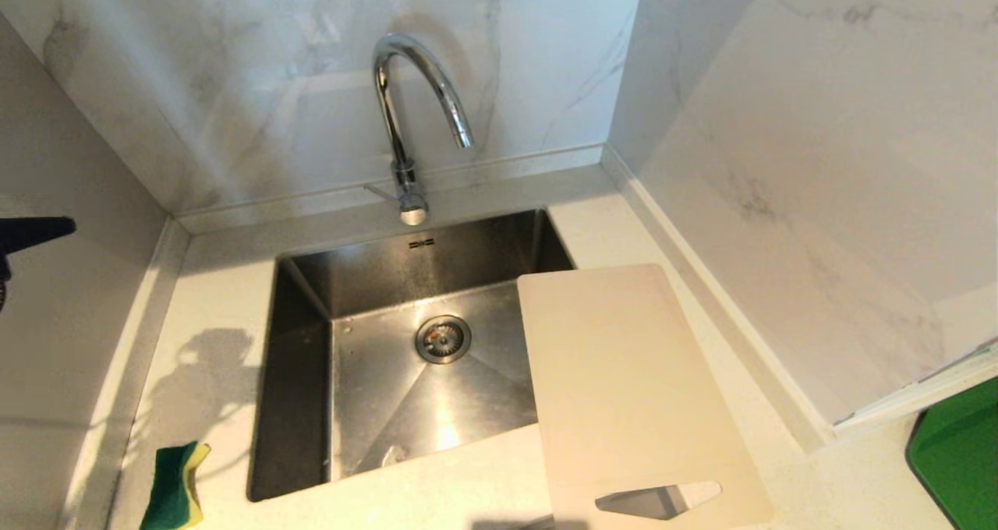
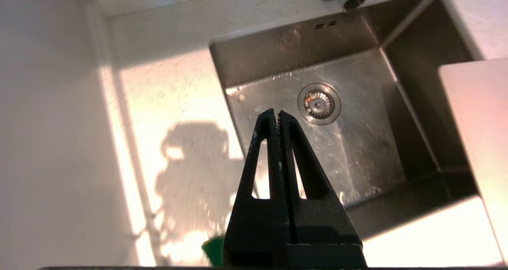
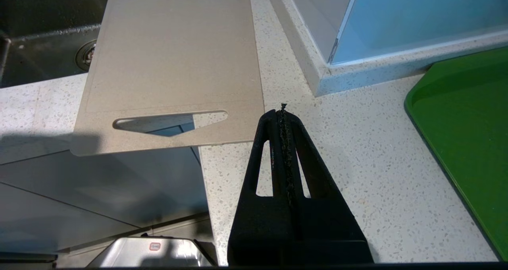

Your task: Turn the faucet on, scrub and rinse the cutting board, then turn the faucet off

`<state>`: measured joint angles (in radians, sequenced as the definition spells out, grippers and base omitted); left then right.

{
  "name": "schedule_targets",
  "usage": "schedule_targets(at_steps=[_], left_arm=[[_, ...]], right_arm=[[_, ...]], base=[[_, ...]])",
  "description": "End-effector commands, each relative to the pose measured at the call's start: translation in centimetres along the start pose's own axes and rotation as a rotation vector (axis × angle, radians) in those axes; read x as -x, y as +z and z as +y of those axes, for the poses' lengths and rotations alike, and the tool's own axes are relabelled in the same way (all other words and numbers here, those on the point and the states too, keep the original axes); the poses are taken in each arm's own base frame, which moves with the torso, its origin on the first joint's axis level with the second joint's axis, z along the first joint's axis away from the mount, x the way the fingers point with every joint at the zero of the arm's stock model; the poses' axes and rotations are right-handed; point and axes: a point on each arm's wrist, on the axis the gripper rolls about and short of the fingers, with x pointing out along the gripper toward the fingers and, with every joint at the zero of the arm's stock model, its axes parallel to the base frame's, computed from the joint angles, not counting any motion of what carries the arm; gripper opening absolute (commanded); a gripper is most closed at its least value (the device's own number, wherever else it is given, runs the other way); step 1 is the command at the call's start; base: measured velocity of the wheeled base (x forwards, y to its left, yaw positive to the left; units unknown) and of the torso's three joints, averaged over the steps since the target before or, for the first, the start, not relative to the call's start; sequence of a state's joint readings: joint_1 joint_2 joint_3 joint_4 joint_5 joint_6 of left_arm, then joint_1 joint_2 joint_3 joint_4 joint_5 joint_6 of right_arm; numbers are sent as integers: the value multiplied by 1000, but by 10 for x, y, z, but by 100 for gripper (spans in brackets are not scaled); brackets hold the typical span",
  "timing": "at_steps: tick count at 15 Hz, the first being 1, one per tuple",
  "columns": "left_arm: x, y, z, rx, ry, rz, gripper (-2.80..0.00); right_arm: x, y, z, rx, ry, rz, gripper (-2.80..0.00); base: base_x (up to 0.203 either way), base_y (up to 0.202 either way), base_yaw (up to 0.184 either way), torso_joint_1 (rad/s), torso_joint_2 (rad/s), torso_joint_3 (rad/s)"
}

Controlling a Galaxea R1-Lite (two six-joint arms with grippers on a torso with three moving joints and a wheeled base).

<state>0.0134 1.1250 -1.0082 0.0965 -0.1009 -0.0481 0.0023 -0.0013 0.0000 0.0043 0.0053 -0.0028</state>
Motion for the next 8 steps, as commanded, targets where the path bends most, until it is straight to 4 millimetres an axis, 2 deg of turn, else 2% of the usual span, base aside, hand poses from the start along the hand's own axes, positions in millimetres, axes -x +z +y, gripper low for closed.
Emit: schedule_targets(at_steps=[1,3,8], left_arm=[[54,-6,-4,-4,7,-104,-280],[81,-24,-3,0,35,-137,-280],[135,-92,-11,-11,103,-167,-280]], right_arm=[[0,0,0,0,1,2,-280],[0,0,0,0,0,2,-280],[0,0,0,0,0,2,-280]], base=[[0,0,0,0,0,0],[0,0,0,0,0,0],[0,0,0,0,0,0]])
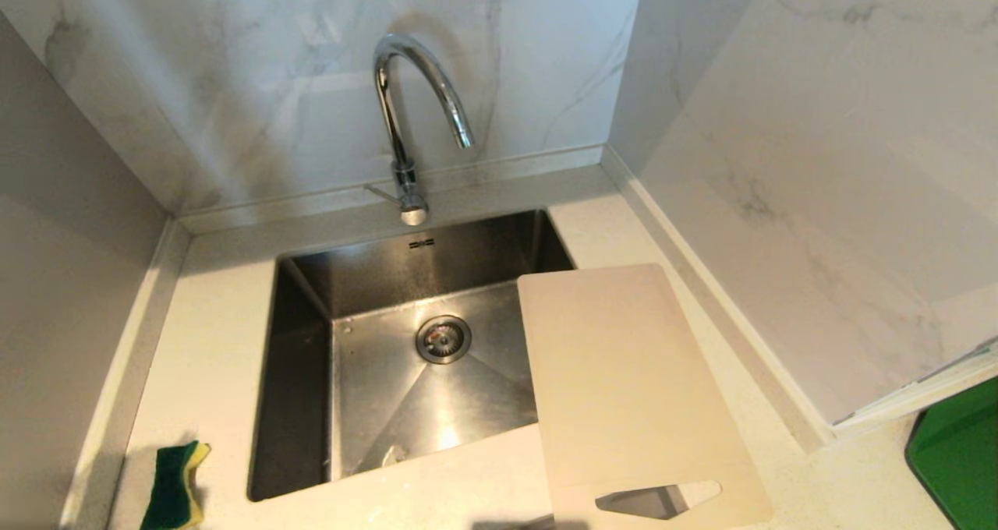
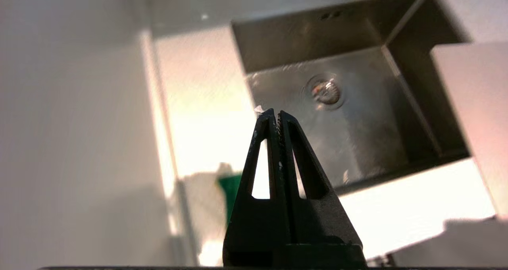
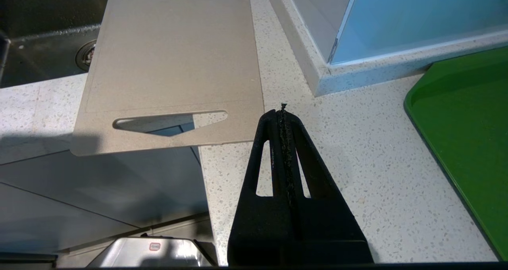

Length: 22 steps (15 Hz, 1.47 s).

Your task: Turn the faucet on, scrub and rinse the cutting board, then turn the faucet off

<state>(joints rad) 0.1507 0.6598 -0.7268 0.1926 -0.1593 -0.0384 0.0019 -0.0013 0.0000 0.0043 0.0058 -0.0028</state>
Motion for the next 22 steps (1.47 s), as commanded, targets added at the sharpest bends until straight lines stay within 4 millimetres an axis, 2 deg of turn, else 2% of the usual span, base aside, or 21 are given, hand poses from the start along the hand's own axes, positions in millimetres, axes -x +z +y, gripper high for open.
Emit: schedule_targets(at_steps=[1,4,7,9,11,15,19,21,22], left_arm=[[35,-36,-5,-11,26,-56,-280],[41,-71,-4,-22,-66,-14,-280],[45,-96,-1,-49,-19,-18,-280],[44,-93,2,-49,104,-81,-280],[49,-95,4,-68,36,-108,-280],[54,-126,5,-101,31,-96,-280],[69,-138,7,-110,85,-214,-280],[67,-138,7,-110,81,-226,-280],[61,-145,7,-114,79,-213,-280]], right_arm=[[0,0,0,0,1,2,-280],[0,0,0,0,1,2,-280],[0,0,0,0,2,2,-280],[0,0,0,0,1,2,-280],[0,0,0,0,2,2,-280],[0,0,0,0,0,2,-280],[0,0,0,0,2,2,-280],[0,0,0,0,1,2,-280],[0,0,0,0,2,2,-280]], base=[[0,0,0,0,0,0],[0,0,0,0,0,0],[0,0,0,0,0,0],[0,0,0,0,0,0],[0,0,0,0,0,0],[0,0,0,0,0,0],[0,0,0,0,0,0],[0,0,0,0,0,0],[0,0,0,0,0,0]])
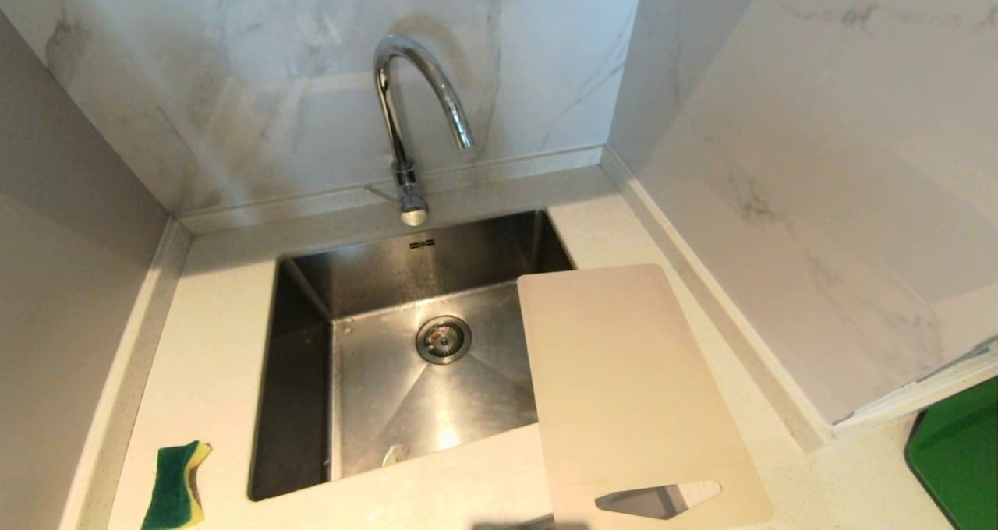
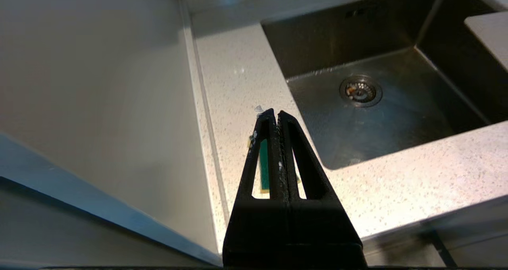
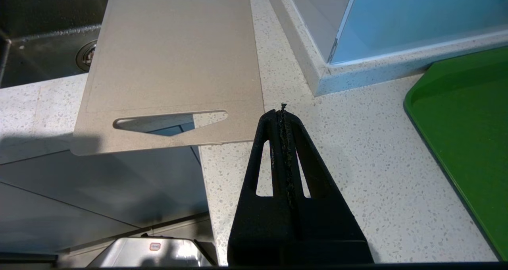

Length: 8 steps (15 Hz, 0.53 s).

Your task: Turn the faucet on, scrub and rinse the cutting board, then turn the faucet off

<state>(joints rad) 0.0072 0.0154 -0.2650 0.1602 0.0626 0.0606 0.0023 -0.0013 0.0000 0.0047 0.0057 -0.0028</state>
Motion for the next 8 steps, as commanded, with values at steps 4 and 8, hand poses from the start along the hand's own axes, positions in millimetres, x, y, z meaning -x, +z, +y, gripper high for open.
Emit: schedule_targets(at_steps=[4,8], left_arm=[[-20,-48,-4,-26,-3,-15,-280],[-20,-48,-5,6,-49,-5,-280]], right_arm=[[0,0,0,0,1,1,-280],[0,0,0,0,1,1,-280]], base=[[0,0,0,0,0,0],[0,0,0,0,0,0]])
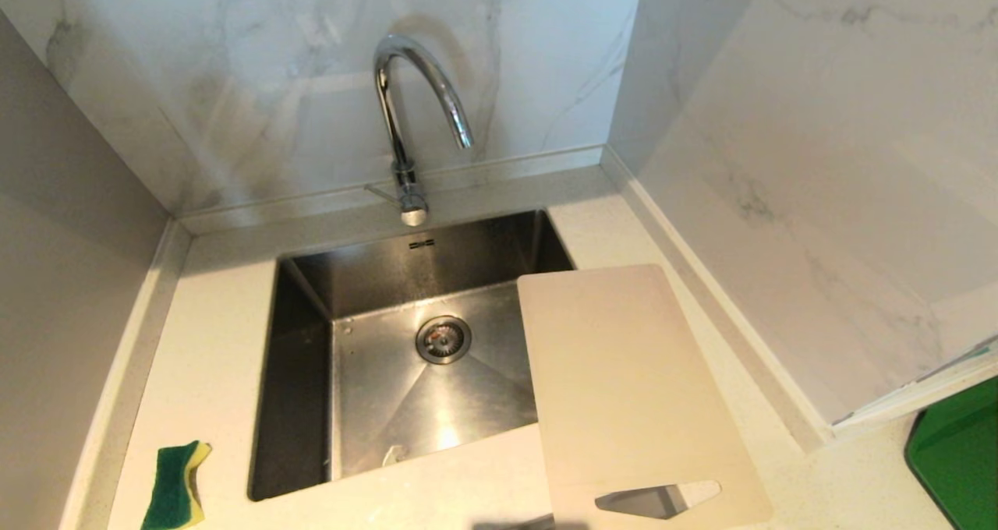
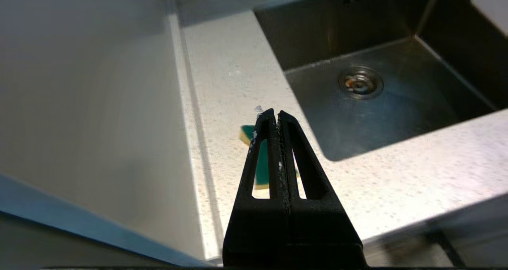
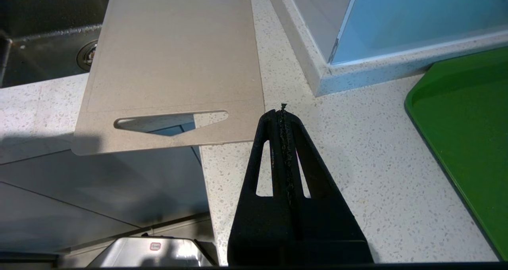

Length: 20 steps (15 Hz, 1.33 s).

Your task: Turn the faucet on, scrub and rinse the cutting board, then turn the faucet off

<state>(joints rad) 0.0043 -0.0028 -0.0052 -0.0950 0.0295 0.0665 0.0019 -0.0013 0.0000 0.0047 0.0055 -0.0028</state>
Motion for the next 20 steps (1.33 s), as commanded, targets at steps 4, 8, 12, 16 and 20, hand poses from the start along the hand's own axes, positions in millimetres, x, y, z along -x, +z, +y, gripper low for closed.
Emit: schedule_targets(at_steps=[4,8,12,16,20], left_arm=[[0,-10,-1,67,-30,88,-280],[0,-11,-1,76,-29,93,-280],[0,-11,-1,77,-30,93,-280],[0,-11,-1,77,-29,93,-280],[0,-10,-1,71,-30,91,-280]], right_arm=[[0,0,0,0,2,1,-280],[0,0,0,0,2,1,-280],[0,0,0,0,2,1,-280],[0,0,0,0,1,1,-280],[0,0,0,-3,2,1,-280]], base=[[0,0,0,0,0,0],[0,0,0,0,0,0],[0,0,0,0,0,0],[0,0,0,0,0,0],[0,0,0,0,0,0]])
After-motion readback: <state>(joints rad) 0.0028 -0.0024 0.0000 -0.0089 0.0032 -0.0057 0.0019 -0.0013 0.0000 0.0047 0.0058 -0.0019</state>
